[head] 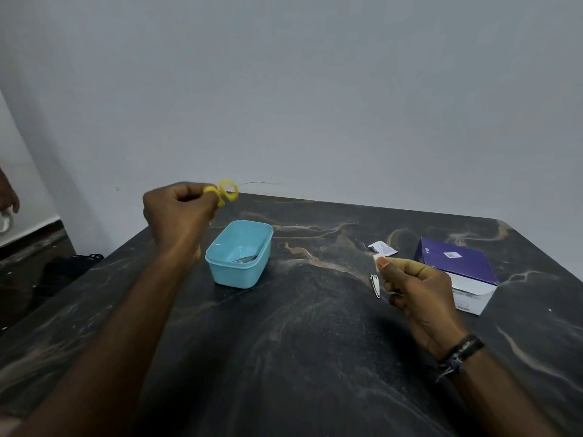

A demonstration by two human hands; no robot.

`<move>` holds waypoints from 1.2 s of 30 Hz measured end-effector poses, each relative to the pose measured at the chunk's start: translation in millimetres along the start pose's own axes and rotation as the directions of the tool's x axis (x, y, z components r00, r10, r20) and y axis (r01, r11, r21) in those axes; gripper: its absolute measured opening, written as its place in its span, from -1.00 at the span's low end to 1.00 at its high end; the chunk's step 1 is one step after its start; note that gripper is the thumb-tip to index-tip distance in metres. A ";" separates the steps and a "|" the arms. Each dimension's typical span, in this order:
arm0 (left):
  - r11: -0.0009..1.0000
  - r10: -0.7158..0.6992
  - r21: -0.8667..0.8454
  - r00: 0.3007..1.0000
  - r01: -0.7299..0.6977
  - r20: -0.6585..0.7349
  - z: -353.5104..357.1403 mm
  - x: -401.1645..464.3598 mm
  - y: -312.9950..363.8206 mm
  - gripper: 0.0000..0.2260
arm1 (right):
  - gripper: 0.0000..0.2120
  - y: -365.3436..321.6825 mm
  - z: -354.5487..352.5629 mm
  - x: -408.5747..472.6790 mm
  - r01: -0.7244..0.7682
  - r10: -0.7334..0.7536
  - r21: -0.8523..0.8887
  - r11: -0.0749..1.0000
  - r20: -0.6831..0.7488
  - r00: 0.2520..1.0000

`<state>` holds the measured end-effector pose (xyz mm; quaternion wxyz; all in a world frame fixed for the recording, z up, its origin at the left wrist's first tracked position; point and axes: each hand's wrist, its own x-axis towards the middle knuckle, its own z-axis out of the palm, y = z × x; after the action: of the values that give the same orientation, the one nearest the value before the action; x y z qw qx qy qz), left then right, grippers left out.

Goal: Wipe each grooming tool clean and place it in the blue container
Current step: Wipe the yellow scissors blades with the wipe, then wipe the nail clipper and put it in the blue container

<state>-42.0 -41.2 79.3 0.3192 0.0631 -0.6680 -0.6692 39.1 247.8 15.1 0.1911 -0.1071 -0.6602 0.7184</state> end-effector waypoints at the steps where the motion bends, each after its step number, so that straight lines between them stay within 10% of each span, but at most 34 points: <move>1: 0.990 0.068 0.126 0.998 -0.067 -0.004 -1.0 -0.5 -7.5 -0.90 | -0.87 -0.9 -0.4 -0.3 -0.001 0.001 0.005 1.000 -0.006 1.000; 6: 0.866 0.184 0.420 0.954 -0.272 0.237 4.9 -3.5 -39.5 -0.86 | -0.88 -5.2 -1.8 -2.0 0.000 0.000 0.010 1.000 -0.023 1.000; 14: 0.737 0.312 0.440 0.836 -0.513 0.452 16.6 18.8 -64.4 -0.94 | -0.84 -0.3 -0.6 -0.8 0.008 -0.008 -0.025 1.000 -0.004 1.000; 19: 0.770 0.257 0.421 0.838 -0.479 0.482 15.4 28.7 -65.8 -0.89 | -0.79 3.8 -1.7 2.1 0.031 -0.031 -0.044 0.999 0.005 1.000; 31: 0.471 0.041 0.675 0.778 -0.569 0.627 3.9 18.5 -39.1 -0.55 | -0.84 1.7 -5.9 4.3 0.035 -0.036 -0.031 0.999 -0.037 0.999; 36: 0.411 0.367 0.590 0.718 -0.695 0.591 12.3 -4.8 -26.3 -0.63 | -0.90 0.5 -10.5 11.5 0.075 -0.075 0.003 0.997 -0.126 0.989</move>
<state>-53.5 -30.8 54.3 0.3248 -0.1525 -0.9186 -0.1656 32.9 262.0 14.5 0.2598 -0.1267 -0.6476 0.7050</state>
